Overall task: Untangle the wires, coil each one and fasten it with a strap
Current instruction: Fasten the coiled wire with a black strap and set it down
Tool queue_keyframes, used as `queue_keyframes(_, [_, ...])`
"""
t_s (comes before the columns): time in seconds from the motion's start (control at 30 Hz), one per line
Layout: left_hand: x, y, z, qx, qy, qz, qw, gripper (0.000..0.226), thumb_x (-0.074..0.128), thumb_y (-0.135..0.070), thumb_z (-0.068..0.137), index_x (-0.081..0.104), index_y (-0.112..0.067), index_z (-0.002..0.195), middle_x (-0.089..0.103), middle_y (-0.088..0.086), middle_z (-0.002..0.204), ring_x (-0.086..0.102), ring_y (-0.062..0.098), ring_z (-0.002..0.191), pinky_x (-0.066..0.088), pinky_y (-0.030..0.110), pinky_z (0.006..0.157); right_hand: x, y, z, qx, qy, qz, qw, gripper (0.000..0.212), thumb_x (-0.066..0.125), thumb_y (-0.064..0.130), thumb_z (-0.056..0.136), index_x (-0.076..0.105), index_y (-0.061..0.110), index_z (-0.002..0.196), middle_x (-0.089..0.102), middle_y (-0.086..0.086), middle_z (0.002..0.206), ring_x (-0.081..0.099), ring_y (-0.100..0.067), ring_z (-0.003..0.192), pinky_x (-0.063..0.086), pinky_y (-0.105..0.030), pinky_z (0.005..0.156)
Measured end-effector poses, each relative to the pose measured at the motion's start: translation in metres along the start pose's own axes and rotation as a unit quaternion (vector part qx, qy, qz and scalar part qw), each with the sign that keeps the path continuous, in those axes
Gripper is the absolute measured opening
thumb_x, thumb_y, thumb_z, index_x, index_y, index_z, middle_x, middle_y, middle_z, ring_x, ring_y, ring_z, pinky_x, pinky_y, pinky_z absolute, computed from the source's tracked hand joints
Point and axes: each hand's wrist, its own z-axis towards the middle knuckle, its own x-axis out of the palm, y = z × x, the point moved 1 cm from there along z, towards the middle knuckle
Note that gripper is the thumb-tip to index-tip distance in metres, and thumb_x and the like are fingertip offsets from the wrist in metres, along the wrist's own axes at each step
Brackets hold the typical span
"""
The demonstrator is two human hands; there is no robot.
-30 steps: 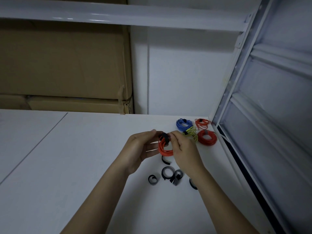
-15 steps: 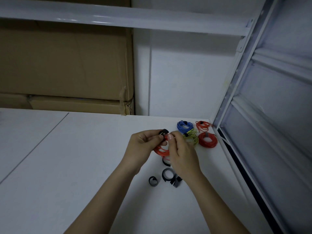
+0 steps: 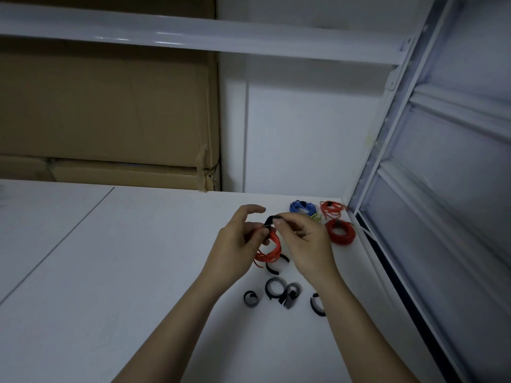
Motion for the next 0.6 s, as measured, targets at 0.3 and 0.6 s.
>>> queue_keyframes(0.3, [-0.001, -0.003, 0.003, 0.0, -0.05, -0.033, 0.998, 0.017, 0.057, -0.009, 0.095, 0.054, -0.026, 0.096, 0.074, -0.004, 0.079, 0.069, 0.01, 0.077, 0.052, 0.02, 0.068, 0.0, 0.005, -0.002, -0.011, -0.005, -0.051, 0.999, 0.01, 0.066, 0.011, 0.087, 0.075, 0.016, 0.089, 0.068, 0.003, 0.088, 0.062, -0.015, 0.088, 0.048, -0.027, 0.078])
queue_keyframes(0.6, [0.005, -0.004, 0.005, 0.015, -0.1, -0.069, 0.992, 0.016, 0.058, -0.006, 0.094, 0.055, -0.022, 0.095, 0.074, -0.006, 0.076, 0.069, 0.008, 0.072, 0.051, 0.015, 0.065, 0.007, 0.009, -0.014, -0.061, 0.012, -0.083, 0.995, 0.024, 0.058, 0.014, 0.094, 0.07, 0.018, 0.115, 0.071, 0.008, 0.104, 0.064, -0.004, 0.098, 0.05, -0.017, 0.082])
